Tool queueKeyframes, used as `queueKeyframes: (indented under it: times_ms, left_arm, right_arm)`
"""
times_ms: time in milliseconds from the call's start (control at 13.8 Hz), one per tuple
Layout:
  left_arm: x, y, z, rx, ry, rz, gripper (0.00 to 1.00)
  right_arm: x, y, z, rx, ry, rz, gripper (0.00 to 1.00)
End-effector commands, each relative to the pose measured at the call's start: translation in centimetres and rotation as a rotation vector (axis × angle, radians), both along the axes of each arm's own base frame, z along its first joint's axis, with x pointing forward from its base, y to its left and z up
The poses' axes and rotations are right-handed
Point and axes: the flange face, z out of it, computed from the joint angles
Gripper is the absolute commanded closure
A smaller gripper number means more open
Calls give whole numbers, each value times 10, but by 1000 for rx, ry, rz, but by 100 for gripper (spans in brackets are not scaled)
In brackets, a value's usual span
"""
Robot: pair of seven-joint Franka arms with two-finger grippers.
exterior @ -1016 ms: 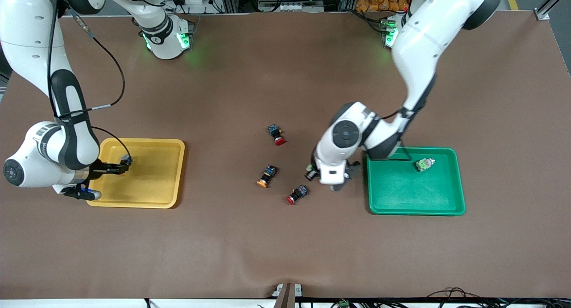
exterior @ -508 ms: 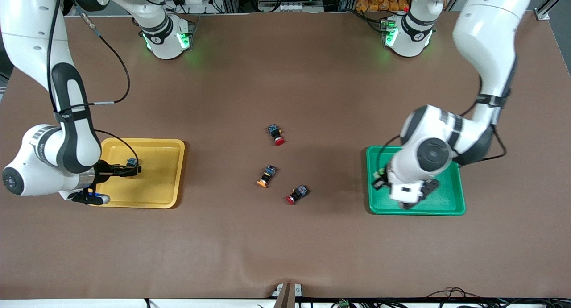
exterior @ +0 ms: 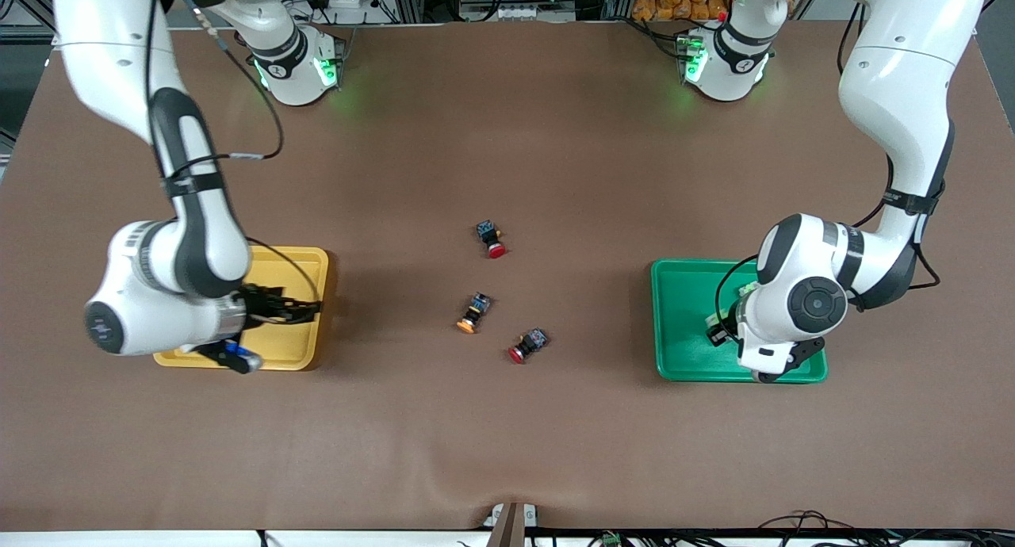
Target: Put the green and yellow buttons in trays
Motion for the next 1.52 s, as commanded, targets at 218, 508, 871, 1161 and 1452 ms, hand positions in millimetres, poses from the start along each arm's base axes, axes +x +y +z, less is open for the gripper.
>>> queueKeyframes:
  times_ms: [218,508,871,1161,1452]
  left_arm:
    - [5,0,116,18,-154,-95,0]
    - [-9,-6,231,3,-203,-128,0]
    - [-40,9,310,17,-109,-385,0]
    - [-51,63,352,-54,-147,-406,0]
    - [-65,135,372,-112,-134,-399,0]
  right_arm:
    - [-1,128,9,-61,-126,-146,0]
    - [-21,207,-14,-86,-186,-215,0]
    - [-49,276,-77,-106,-277,-223,0]
    - [-63,297,-87,-119,-267,-265,55]
    - [-54,292,-81,-117,-268,-280,100]
